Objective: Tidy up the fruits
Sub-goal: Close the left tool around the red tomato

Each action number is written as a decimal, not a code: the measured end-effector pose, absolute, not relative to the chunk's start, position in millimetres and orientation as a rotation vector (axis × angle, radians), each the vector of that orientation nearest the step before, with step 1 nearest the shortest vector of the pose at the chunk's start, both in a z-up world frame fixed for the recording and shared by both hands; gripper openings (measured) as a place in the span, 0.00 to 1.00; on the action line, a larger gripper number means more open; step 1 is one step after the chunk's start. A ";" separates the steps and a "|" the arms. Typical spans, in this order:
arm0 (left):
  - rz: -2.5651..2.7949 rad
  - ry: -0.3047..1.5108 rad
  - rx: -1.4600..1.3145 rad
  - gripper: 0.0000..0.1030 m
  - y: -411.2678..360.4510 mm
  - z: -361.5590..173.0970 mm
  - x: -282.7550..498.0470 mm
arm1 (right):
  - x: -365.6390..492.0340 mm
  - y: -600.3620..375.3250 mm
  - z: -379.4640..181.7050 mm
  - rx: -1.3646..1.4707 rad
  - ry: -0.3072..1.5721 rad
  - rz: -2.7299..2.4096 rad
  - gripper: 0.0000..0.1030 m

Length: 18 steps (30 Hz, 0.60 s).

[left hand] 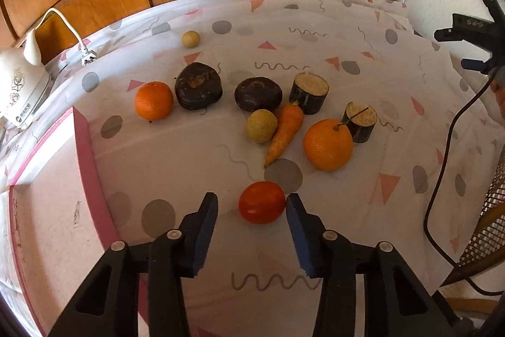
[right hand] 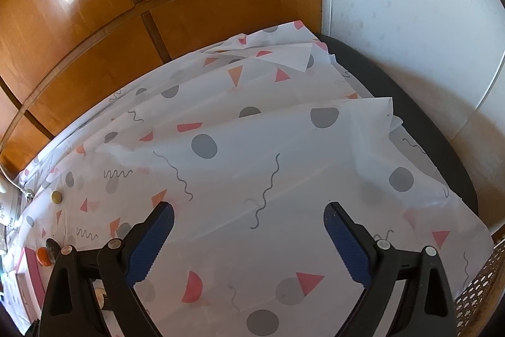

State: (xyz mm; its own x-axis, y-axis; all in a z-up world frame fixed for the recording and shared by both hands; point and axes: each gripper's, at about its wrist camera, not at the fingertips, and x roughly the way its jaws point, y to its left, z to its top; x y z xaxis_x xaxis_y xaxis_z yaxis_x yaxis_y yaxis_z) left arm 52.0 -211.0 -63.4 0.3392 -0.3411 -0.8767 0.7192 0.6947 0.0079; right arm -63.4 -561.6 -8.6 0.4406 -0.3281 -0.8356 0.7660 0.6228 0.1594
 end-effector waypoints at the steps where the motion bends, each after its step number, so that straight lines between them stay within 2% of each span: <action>1: -0.716 1.008 0.437 0.38 -211.3 -64.6 52.5 | -63.2 -561.7 -8.9 0.579 0.867 -0.728 0.94; 4: -0.710 1.023 0.431 0.30 -212.2 -70.0 55.1 | -63.1 -561.5 -8.8 0.576 0.868 -0.730 0.94; 9: -0.704 1.016 0.403 0.30 -209.3 -73.2 55.0 | -63.2 -562.3 -8.9 0.575 0.870 -0.739 0.94; 11: -0.703 1.012 0.393 0.30 -208.2 -73.7 54.9 | -63.2 -562.6 -9.2 0.574 0.873 -0.743 0.89; 18: -0.686 1.003 0.352 0.29 -204.0 -72.2 53.4 | -63.3 -565.4 -12.4 0.573 0.890 -0.759 0.88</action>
